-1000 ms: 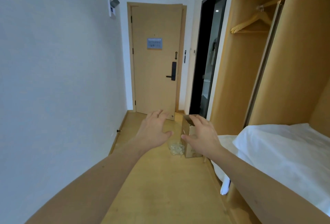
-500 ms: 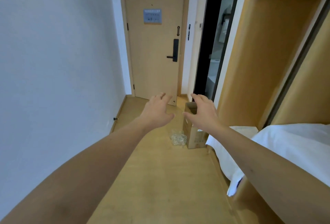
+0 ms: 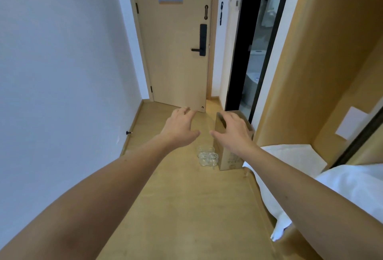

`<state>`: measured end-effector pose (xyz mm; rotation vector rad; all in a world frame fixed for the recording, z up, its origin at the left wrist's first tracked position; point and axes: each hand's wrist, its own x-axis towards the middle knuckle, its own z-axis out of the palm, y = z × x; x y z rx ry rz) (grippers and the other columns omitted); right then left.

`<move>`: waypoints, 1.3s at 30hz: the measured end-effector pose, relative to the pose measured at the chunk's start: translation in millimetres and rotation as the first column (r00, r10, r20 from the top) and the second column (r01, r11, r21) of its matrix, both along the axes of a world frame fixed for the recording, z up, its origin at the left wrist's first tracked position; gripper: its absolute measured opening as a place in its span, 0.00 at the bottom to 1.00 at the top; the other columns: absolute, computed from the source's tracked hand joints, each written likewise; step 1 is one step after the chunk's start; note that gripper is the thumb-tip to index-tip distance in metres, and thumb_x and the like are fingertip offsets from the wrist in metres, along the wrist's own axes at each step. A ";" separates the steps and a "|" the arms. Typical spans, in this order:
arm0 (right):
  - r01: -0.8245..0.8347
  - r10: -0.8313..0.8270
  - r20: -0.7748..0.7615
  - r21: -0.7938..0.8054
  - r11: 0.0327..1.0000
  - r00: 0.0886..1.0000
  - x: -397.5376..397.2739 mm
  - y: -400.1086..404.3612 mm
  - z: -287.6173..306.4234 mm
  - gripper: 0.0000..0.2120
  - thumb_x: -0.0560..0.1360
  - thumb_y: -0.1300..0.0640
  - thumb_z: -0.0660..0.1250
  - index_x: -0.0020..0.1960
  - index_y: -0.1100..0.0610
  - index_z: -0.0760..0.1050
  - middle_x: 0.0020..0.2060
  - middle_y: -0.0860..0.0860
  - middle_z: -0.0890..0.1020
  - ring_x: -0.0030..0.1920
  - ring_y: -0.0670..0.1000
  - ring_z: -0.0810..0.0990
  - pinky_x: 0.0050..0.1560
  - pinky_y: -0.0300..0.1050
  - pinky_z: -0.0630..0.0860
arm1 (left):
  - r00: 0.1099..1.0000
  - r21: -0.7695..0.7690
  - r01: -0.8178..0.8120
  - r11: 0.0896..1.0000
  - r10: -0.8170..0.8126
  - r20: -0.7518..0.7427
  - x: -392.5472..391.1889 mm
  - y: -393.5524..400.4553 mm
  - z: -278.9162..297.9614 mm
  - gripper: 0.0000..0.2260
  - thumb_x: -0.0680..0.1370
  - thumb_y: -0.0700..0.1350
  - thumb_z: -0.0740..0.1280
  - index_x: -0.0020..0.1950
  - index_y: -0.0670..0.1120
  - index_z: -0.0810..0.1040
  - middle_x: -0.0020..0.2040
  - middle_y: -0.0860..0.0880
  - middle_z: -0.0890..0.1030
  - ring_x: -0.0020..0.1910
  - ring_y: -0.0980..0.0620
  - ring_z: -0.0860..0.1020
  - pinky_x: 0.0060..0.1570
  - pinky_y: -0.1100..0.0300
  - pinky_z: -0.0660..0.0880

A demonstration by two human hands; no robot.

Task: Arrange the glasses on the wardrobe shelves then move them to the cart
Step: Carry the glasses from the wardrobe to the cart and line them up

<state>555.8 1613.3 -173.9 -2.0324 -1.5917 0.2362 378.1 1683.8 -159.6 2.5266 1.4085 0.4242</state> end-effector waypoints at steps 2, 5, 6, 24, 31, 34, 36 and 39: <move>0.016 -0.016 -0.013 -0.020 1.000 1.000 8.7 19.3 -7.8 0.38 0.76 0.43 0.71 0.80 0.50 0.60 0.76 0.52 0.67 0.74 0.58 0.65 0.73 0.57 0.66 | 1.000 -0.001 0.018 1.000 -0.018 -0.005 8.1 24.0 -5.2 0.35 0.76 0.54 0.71 0.81 0.50 0.62 0.80 0.43 0.61 0.79 0.42 0.57 0.76 0.45 0.61; 0.047 -0.048 -0.026 -0.035 0.998 0.999 18.7 51.8 -18.3 0.38 0.76 0.43 0.72 0.80 0.51 0.61 0.75 0.52 0.68 0.74 0.58 0.65 0.72 0.56 0.66 | 0.999 -0.007 0.044 0.999 -0.044 -0.018 17.9 63.4 -13.1 0.35 0.76 0.55 0.71 0.80 0.50 0.62 0.80 0.42 0.61 0.79 0.42 0.57 0.76 0.45 0.61; 0.059 -0.059 -0.023 -0.035 0.998 0.998 21.4 64.8 -21.5 0.37 0.76 0.43 0.72 0.79 0.50 0.61 0.74 0.52 0.69 0.74 0.58 0.66 0.71 0.55 0.66 | 0.999 -0.007 0.049 0.999 -0.049 -0.015 20.7 78.4 -15.5 0.35 0.76 0.55 0.71 0.80 0.50 0.62 0.80 0.42 0.61 0.79 0.42 0.56 0.76 0.45 0.60; 0.179 -0.187 -0.056 -0.123 0.976 0.981 46.8 325.0 -72.3 0.35 0.73 0.42 0.74 0.76 0.51 0.67 0.71 0.53 0.72 0.71 0.57 0.70 0.68 0.54 0.69 | 0.992 -0.125 0.115 0.986 -0.121 -0.046 53.6 353.6 -67.5 0.35 0.76 0.57 0.71 0.80 0.48 0.63 0.80 0.42 0.61 0.78 0.41 0.58 0.75 0.44 0.63; 0.216 -0.238 -0.084 -0.208 0.954 0.968 85.1 376.8 -116.2 0.37 0.73 0.42 0.74 0.77 0.51 0.66 0.71 0.53 0.72 0.70 0.58 0.70 0.66 0.54 0.70 | 0.985 -0.222 0.129 0.967 -0.150 -0.079 85.1 409.2 -110.9 0.35 0.77 0.57 0.72 0.80 0.48 0.63 0.80 0.41 0.61 0.78 0.40 0.58 0.75 0.45 0.63; 0.202 -0.232 -0.089 -0.258 0.945 0.969 107.6 402.5 -140.1 0.37 0.72 0.41 0.74 0.76 0.51 0.66 0.69 0.53 0.73 0.68 0.58 0.72 0.64 0.54 0.71 | 0.987 -0.250 0.111 0.962 -0.136 -0.086 106.6 433.8 -132.0 0.35 0.76 0.57 0.71 0.80 0.48 0.63 0.80 0.42 0.61 0.78 0.40 0.58 0.75 0.45 0.63; 0.192 -0.228 -0.095 -0.287 0.938 0.969 125.6 423.1 -157.8 0.36 0.72 0.41 0.73 0.75 0.51 0.66 0.68 0.53 0.73 0.67 0.58 0.73 0.62 0.54 0.73 | 0.990 -0.265 0.084 0.961 -0.111 -0.088 122.5 450.8 -148.2 0.35 0.76 0.57 0.71 0.80 0.49 0.63 0.80 0.42 0.61 0.78 0.41 0.59 0.74 0.45 0.64; 0.182 -0.238 -0.132 -0.338 0.923 0.962 153.3 453.6 -186.2 0.33 0.72 0.42 0.74 0.74 0.50 0.69 0.66 0.53 0.74 0.65 0.57 0.74 0.61 0.53 0.74 | 0.989 -0.307 0.052 0.950 -0.091 -0.116 148.1 476.3 -175.0 0.35 0.75 0.54 0.72 0.80 0.49 0.64 0.80 0.41 0.62 0.77 0.39 0.60 0.74 0.45 0.64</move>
